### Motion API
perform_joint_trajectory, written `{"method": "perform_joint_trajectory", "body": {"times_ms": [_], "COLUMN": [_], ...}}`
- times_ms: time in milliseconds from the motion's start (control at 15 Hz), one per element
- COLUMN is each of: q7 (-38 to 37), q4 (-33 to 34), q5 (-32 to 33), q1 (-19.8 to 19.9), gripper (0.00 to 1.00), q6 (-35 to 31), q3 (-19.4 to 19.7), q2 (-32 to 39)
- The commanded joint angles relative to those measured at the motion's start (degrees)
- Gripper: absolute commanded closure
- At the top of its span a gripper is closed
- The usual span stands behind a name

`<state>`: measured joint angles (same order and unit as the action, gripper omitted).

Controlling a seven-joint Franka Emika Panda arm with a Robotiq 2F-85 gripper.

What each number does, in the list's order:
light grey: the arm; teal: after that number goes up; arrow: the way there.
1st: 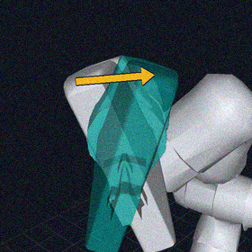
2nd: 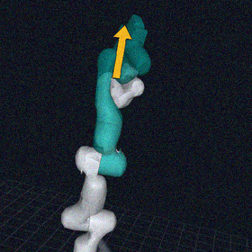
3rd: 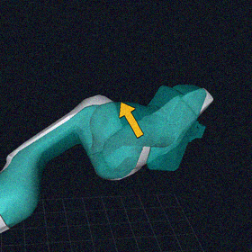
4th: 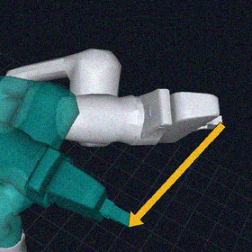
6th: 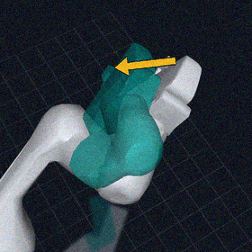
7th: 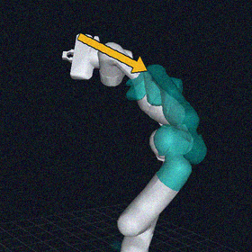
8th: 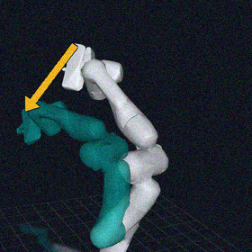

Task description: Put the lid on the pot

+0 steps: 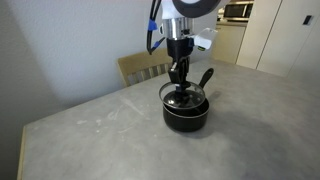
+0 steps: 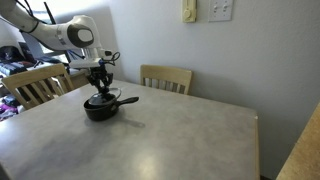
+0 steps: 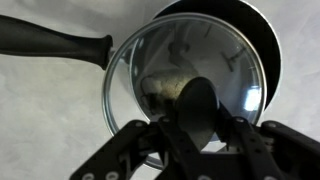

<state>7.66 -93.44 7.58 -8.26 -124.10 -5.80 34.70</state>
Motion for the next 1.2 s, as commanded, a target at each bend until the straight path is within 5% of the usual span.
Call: {"method": "perform_joint_trajectory", "body": {"times_ms": [0,1133], "q7": [-1.1,-3.6], "q4": [-2.6,-13.2], "q5": [-0.7,-2.1], "q1": [-0.1,0.7], "gripper": [0.85,0.85], "q6": [-0.1,-7.9], "q3": [-0.2,-0.8], "q2": [-2.4,-7.8]}}
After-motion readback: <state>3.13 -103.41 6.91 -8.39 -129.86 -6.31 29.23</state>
